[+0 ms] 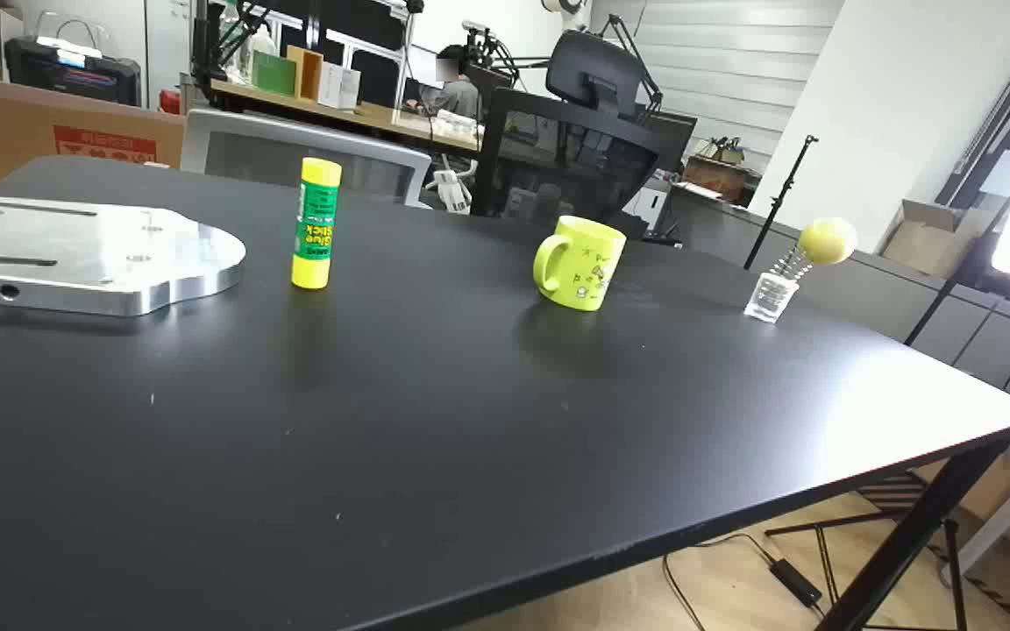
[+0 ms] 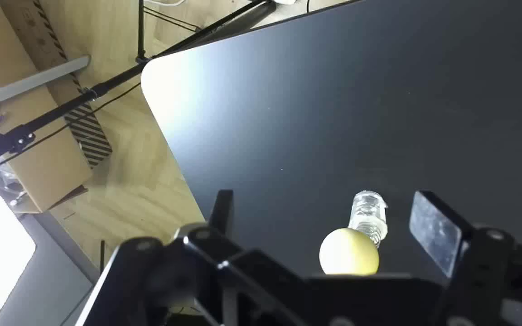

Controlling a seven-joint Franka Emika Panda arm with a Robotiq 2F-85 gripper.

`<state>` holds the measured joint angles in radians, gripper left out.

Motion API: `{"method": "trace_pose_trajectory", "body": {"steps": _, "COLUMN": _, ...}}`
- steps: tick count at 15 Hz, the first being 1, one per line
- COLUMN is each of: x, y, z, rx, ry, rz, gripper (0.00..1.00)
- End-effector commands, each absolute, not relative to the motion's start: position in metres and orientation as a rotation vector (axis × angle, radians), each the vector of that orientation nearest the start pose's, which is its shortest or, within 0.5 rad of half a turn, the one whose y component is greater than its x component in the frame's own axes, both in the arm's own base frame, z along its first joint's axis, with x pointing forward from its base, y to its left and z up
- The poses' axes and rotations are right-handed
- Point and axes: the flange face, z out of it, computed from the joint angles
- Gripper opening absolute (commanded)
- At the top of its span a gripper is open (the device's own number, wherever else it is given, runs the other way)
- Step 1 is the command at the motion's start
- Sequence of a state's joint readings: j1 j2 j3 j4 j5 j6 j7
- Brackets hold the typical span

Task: Put the glue stick in the mug cup

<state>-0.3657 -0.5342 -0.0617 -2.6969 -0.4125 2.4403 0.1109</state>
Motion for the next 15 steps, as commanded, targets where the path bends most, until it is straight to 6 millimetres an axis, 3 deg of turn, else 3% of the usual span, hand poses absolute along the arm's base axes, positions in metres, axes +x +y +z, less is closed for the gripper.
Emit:
{"method": "trace_pose_trajectory", "body": {"steps": 1, "x": 0.354, "y": -0.161, "z": 0.423, "rx": -3.405, "ry": 0.435, "rz": -0.399, "gripper": 1.00}}
{"method": "trace_pose_trajectory", "body": {"steps": 9, "x": 0.354, "y": -0.161, "z": 0.423, "rx": -3.405, "ry": 0.435, "rz": -0.398, "gripper": 1.00}}
{"method": "trace_pose_trajectory", "body": {"steps": 11, "x": 0.363, "y": -0.155, "z": 0.422, "rx": -3.388, "ry": 0.380, "rz": -0.399, "gripper": 1.00}}
{"method": "trace_pose_trajectory", "body": {"steps": 13, "x": 0.377, "y": -0.139, "z": 0.421, "rx": -3.391, "ry": 0.321, "rz": -0.415, "gripper": 1.00}}
{"method": "trace_pose_trajectory", "body": {"steps": 15, "x": 0.398, "y": -0.106, "z": 0.416, "rx": -3.373, "ry": 0.219, "rz": -0.430, "gripper": 1.00}}
